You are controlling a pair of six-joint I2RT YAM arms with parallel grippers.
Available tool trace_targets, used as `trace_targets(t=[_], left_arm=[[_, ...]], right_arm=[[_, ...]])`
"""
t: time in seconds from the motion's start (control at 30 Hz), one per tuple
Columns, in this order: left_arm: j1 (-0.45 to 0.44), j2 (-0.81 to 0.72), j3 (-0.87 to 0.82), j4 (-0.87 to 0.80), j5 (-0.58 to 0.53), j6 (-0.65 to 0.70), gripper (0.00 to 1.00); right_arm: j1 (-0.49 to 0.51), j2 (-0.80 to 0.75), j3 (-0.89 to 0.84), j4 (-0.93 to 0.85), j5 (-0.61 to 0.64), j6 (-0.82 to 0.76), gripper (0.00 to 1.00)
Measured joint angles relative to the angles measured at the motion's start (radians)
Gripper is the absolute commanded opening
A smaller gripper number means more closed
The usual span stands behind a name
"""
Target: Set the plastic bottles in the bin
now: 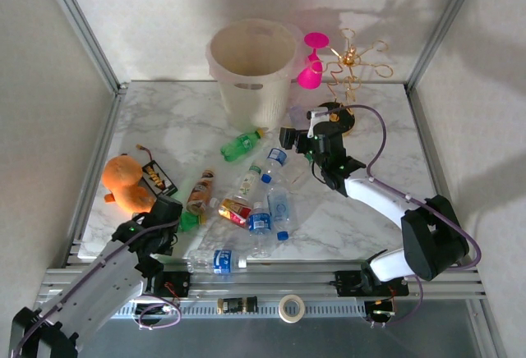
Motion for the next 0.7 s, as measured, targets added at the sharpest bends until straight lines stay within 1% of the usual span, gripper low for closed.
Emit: trace_targets(t=[0.07,0.3,0.37,0.53,0.7], left_arm=[[0.003,0.022,-0.013,0.031,-0.002,-0.011,0.85],[0.008,0.039,-0.029,0.033,0.003,-0.016,0.69],[0.011,0.039,-0.029,0.034,0.006,-0.018,0.63],[0.022,0.03,-0.04,0.06,0.004,-0.018,0.45],[0.028,-0.015,-0.05,0.081,-0.016,-0.017,0.43]], right_arm=[[0.0,0.0,-0.006,-0.006,0.002,0.0,0.99],[0.0,0.0,-0.011,-0.021,0.004,0.0,0.99],[0.0,0.0,-0.011,-0.023,0.004,0.0,0.99],[0.0,0.0,-0.011,-0.023,0.004,0.0,0.99],[0.0,0.0,-0.011,-0.023,0.0,0.0,0.99]])
